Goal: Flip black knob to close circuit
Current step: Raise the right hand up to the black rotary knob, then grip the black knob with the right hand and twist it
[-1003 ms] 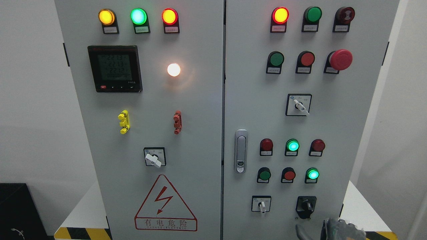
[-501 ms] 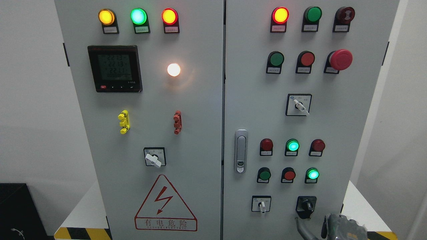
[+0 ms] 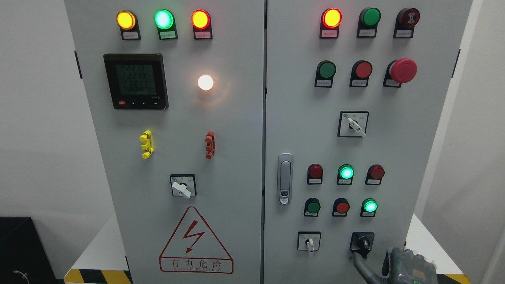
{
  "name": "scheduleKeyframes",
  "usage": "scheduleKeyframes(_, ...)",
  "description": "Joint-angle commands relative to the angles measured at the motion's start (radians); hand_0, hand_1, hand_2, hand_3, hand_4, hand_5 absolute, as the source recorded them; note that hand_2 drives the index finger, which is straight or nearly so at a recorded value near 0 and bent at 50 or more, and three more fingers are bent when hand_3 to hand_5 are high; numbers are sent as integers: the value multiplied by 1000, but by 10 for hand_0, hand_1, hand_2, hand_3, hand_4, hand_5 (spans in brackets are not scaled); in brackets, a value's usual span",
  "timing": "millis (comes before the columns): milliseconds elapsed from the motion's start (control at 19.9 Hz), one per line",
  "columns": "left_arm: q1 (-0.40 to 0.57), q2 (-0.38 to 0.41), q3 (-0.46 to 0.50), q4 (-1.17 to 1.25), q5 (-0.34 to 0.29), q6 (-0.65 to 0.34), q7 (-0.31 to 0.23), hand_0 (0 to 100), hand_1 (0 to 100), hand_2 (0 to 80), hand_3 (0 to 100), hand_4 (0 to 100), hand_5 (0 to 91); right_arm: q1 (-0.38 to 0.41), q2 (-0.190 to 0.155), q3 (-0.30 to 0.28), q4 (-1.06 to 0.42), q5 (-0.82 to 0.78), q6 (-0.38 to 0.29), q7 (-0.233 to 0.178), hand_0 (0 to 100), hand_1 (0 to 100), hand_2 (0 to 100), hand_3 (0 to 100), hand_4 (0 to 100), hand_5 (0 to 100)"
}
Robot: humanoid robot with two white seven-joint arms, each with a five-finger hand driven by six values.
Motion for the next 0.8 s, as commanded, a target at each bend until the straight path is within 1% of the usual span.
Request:
scheduleKeyframes(0,0,0,-20,21,-21,0,0,0,0,0,0,0,0,-13,7,-20,36,19,0,-1,0,0,729,940,752,700)
scheduleKeyframes(652,0,0,-20,21,-21,0,0,0,0,0,0,0,0,-44,7,-23,76,33,-1,2,0,0,729,937,752,699)
scheduleKeyframes(702,0,0,-20,21,-21,0,0,0,0,0,0,0,0,-44,7,-23,75,33,-3,4,0,0,728,937,753,699)
scheduleKeyframes(752,0,0,-20,21,-21,0,0,0,0,0,0,0,0,-44,7,-23,72,33,-1,14,0,0,728,937,753,699)
